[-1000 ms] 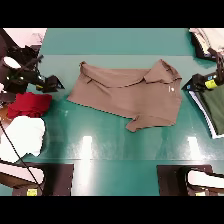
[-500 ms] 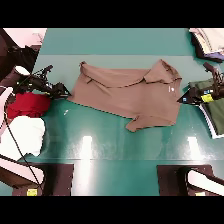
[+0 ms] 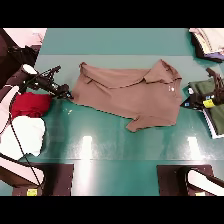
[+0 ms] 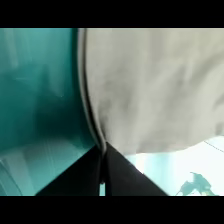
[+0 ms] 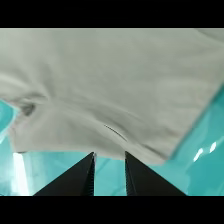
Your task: Fold the shirts.
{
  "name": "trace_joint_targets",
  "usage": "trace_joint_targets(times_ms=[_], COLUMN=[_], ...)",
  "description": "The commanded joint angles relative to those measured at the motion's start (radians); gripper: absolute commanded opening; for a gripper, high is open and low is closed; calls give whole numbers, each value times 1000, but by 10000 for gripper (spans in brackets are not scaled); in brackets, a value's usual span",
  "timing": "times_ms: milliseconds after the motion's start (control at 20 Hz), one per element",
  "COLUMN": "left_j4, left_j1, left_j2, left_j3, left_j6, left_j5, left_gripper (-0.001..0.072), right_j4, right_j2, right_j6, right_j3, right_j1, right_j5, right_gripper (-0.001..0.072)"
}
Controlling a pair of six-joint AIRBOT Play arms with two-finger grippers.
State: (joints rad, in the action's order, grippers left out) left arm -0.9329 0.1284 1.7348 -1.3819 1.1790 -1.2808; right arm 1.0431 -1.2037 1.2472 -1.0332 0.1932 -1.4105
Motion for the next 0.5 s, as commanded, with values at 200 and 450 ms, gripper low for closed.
trace_joint_targets(times_ms=[200,450], left_j4=[38,49], left_j1=[-6,-27], left_j2=[-32,-32], left_j3=[-93,-93], left_j6=[0,2], left_j5=[-45,-44], left_gripper=[24,24], right_j4=[-85,-126], right_j2=[-101,-163], right_j6=[21,-18], right_j3=[234,297], right_j1=[198,133], right_j5=[56,110], right_gripper=[435,423])
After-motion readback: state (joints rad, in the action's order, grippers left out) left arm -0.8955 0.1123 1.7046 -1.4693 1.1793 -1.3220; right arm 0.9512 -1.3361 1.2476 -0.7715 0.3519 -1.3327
